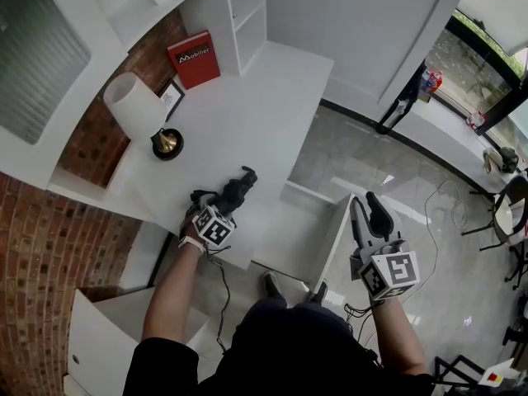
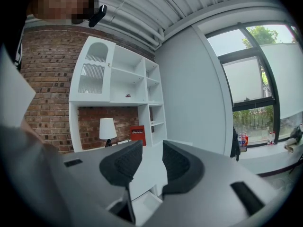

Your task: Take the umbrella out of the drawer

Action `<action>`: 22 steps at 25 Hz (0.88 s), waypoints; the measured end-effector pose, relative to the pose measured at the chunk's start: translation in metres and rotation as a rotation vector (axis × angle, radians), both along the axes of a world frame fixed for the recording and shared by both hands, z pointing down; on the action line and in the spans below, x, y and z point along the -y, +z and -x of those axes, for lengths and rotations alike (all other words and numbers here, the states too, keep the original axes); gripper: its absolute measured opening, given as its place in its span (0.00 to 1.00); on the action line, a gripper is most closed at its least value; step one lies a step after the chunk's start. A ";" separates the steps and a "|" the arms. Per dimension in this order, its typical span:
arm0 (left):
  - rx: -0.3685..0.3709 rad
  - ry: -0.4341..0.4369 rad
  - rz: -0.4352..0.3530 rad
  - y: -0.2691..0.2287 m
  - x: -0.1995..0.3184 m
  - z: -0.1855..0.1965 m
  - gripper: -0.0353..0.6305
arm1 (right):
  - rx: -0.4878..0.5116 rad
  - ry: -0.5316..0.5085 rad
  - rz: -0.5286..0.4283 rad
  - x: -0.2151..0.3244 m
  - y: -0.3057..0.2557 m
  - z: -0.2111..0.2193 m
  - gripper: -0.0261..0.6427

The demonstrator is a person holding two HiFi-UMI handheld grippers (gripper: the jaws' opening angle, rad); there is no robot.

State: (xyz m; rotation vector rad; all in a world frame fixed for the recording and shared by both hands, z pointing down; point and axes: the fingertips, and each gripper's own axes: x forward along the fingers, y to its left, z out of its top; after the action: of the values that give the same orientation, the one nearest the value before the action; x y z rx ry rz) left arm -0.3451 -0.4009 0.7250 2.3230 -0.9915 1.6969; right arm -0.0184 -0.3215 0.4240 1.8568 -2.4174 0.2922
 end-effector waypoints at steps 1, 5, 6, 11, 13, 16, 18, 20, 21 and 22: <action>-0.034 -0.015 -0.035 -0.010 0.001 -0.001 0.48 | 0.003 -0.002 0.000 0.001 -0.001 0.001 0.23; -0.191 -0.097 -0.125 -0.053 0.000 -0.007 0.48 | 0.029 0.002 0.006 0.004 0.000 -0.004 0.23; -0.215 -0.109 -0.142 -0.062 -0.002 -0.009 0.48 | 0.032 0.003 0.009 0.005 0.000 -0.006 0.23; -0.375 -0.202 -0.201 -0.106 -0.009 -0.032 0.48 | -0.035 -0.022 -0.030 0.001 -0.010 -0.008 0.23; -0.450 -0.243 -0.242 -0.132 -0.010 -0.047 0.48 | -0.040 -0.029 -0.042 0.000 -0.015 -0.009 0.23; -0.531 -0.249 -0.340 -0.182 -0.010 -0.075 0.48 | -0.010 -0.016 -0.046 -0.001 -0.021 -0.018 0.23; -0.600 -0.238 -0.413 -0.224 -0.010 -0.097 0.47 | 0.011 -0.004 -0.055 -0.001 -0.027 -0.026 0.23; -0.675 -0.218 -0.473 -0.267 -0.015 -0.121 0.45 | 0.014 -0.003 -0.070 -0.002 -0.036 -0.031 0.22; -0.711 -0.205 -0.496 -0.287 -0.018 -0.133 0.44 | 0.009 -0.006 -0.080 -0.003 -0.041 -0.033 0.22; -0.746 -0.191 -0.513 -0.304 -0.021 -0.143 0.43 | 0.000 -0.010 -0.094 -0.003 -0.047 -0.034 0.21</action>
State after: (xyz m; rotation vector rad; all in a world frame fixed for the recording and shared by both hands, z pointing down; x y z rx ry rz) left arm -0.2021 -0.3795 0.4210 2.6772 -1.4901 0.4307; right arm 0.0160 -0.3184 0.3771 1.8808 -2.4805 0.1811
